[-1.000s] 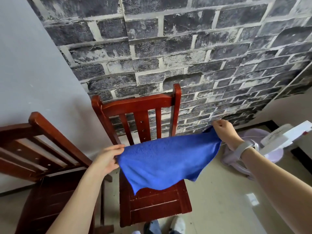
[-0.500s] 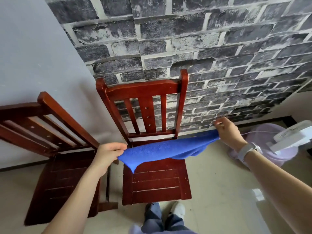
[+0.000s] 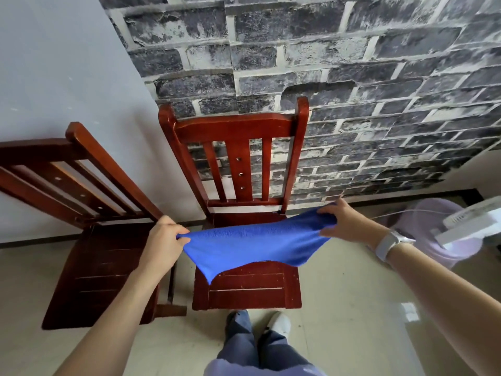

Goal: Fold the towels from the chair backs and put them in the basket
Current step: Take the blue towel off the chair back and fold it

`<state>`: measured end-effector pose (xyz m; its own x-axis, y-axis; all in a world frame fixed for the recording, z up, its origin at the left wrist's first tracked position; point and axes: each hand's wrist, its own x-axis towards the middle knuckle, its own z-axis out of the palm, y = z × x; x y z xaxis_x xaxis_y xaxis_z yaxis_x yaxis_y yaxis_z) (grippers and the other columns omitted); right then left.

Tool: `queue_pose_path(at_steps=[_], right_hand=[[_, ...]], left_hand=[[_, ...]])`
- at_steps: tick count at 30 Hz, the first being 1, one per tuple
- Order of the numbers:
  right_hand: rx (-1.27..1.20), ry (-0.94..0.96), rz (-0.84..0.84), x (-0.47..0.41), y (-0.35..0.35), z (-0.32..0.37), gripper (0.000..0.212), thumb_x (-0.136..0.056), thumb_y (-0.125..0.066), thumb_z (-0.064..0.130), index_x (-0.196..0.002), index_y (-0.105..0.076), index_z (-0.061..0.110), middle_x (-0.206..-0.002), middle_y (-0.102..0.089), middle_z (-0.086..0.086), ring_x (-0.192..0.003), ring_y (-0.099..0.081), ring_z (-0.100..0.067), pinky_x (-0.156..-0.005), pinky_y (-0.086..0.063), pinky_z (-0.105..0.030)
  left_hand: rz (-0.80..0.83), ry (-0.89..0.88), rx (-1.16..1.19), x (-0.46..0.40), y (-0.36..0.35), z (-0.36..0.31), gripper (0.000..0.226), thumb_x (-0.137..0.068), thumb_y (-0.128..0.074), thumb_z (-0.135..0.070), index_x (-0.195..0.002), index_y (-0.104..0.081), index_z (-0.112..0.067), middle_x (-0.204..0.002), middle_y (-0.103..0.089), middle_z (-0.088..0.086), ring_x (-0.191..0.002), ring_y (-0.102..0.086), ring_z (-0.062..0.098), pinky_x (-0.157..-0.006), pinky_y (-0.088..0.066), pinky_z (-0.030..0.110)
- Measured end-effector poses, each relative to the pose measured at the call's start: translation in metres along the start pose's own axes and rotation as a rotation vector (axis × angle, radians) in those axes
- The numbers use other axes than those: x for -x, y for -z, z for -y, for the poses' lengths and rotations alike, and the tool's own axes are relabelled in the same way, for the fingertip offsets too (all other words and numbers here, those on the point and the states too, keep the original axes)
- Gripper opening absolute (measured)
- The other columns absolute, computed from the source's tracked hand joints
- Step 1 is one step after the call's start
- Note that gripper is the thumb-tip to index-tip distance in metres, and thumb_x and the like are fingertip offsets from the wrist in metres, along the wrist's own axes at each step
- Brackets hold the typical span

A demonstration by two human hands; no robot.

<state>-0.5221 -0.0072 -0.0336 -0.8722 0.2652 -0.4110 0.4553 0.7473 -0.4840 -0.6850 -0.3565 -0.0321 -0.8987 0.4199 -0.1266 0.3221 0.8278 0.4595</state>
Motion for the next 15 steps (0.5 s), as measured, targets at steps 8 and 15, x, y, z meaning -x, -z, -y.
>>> queue_pose_path(at_steps=[8,15], right_hand=[[0.071,-0.038,-0.273,0.008,-0.029,-0.007,0.033,-0.08,-0.045,-0.009,-0.101,-0.068,0.001,-0.117,-0.047,-0.02,-0.11,-0.045,-0.036,-0.099,-0.038,-0.035],[-0.261,-0.189,-0.447,0.032,-0.069,-0.007,0.022,-0.085,-0.046,-0.007,-0.097,-0.063,0.001,-0.09,-0.065,-0.017,-0.082,-0.057,-0.033,-0.071,-0.034,-0.026]], left_hand=[[0.04,-0.044,0.102,0.017,0.0,0.014,0.009,-0.076,-0.069,-0.002,-0.075,-0.061,-0.007,-0.097,-0.059,-0.005,-0.087,-0.053,0.009,-0.076,-0.038,0.02],[0.006,0.056,0.384,0.038,-0.008,0.032,0.024,-0.08,-0.06,0.002,-0.075,-0.053,-0.02,-0.07,-0.055,-0.008,-0.065,-0.051,0.007,-0.057,-0.037,0.006]])
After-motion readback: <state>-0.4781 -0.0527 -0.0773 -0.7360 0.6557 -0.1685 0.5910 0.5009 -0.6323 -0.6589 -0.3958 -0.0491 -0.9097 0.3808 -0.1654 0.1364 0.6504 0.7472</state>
